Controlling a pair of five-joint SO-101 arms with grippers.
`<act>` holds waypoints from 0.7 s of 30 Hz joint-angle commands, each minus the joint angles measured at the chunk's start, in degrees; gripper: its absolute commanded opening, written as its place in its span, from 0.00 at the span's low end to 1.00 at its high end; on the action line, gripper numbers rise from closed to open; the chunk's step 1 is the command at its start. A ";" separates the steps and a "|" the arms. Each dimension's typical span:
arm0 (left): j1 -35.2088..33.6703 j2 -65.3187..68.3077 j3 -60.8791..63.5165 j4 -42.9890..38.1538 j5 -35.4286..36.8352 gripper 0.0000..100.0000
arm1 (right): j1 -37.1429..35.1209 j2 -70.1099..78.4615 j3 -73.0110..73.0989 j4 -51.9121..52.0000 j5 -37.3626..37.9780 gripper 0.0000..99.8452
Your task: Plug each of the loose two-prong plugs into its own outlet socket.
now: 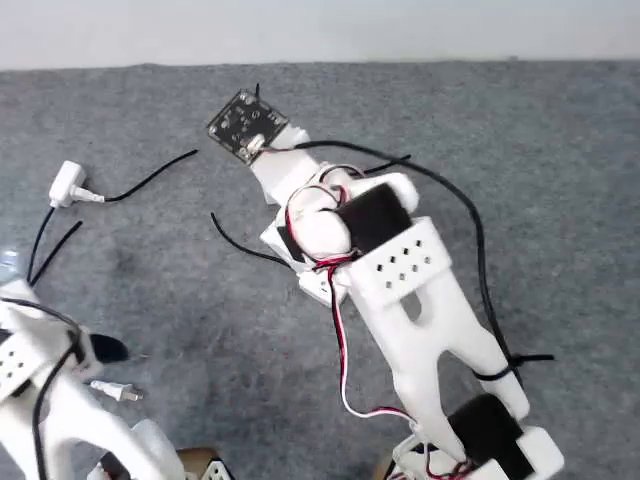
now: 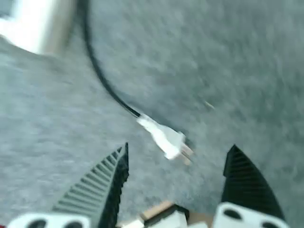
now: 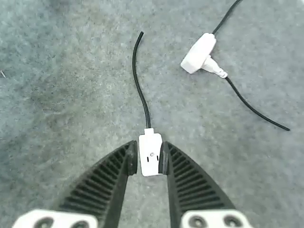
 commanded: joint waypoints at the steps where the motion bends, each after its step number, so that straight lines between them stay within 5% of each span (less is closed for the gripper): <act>1: 1.49 -1.67 5.49 -3.87 -6.59 0.31 | 0.84 -2.51 2.81 -5.23 -0.35 0.09; 12: 1.85 -1.23 18.68 -25.05 -9.05 0.31 | 1.01 -2.42 4.31 -7.16 -0.35 0.09; 21: 2.29 -1.14 16.13 -18.81 6.68 0.31 | 0.92 -2.42 9.85 -13.85 -0.35 0.09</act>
